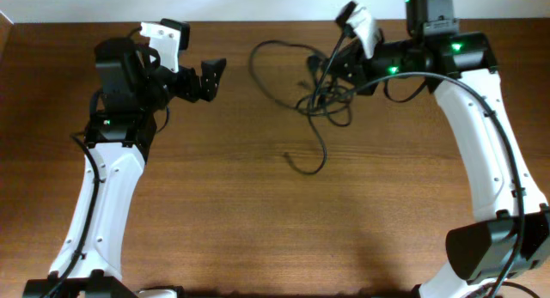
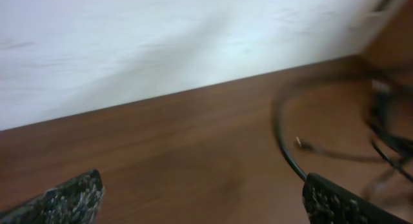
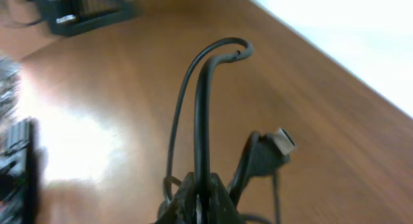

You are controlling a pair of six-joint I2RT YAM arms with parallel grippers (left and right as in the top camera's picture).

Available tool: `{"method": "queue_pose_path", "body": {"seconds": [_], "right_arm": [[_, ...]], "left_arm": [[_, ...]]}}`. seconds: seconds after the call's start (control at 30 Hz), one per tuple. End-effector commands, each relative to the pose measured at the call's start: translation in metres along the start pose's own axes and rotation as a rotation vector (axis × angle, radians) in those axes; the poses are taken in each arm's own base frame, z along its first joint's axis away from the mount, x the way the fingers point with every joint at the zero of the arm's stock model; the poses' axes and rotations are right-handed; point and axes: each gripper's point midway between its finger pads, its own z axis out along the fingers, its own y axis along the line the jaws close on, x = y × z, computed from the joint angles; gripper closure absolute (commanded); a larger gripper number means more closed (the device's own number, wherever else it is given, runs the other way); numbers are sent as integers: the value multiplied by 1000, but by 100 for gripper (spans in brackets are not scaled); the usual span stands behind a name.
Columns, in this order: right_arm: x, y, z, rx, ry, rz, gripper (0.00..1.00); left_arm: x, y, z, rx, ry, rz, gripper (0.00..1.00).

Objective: Untangle cables

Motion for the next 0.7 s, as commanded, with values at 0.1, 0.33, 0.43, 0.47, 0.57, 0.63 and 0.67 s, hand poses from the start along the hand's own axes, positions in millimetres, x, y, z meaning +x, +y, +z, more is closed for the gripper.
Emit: {"method": "queue_pose_path", "body": {"seconds": [0.1, 0.33, 0.43, 0.47, 0.57, 0.63, 0.67], "right_arm": [[-31, -29, -22, 167, -100, 120, 96], [-52, -33, -25, 156, -191, 265, 96], [-63, 0, -24, -43, -225, 257, 96], [-65, 9, -25, -98, -231, 253, 96], [-69, 27, -29, -207, -240, 272, 96], [-72, 44, -33, -314, -250, 260, 96], [-73, 49, -35, -343, -251, 260, 96]], "left_arm": [[-11, -89, -29, 499, -36, 0, 1], [-11, -172, -92, 1071, -180, 230, 1], [-8, -182, -82, 1044, -187, 289, 1], [-6, -184, -75, 1012, -170, 289, 1], [0, -188, -60, 949, -133, 298, 1], [4, -193, -57, 941, -125, 316, 0], [4, -192, -54, 928, -119, 317, 1]]}}
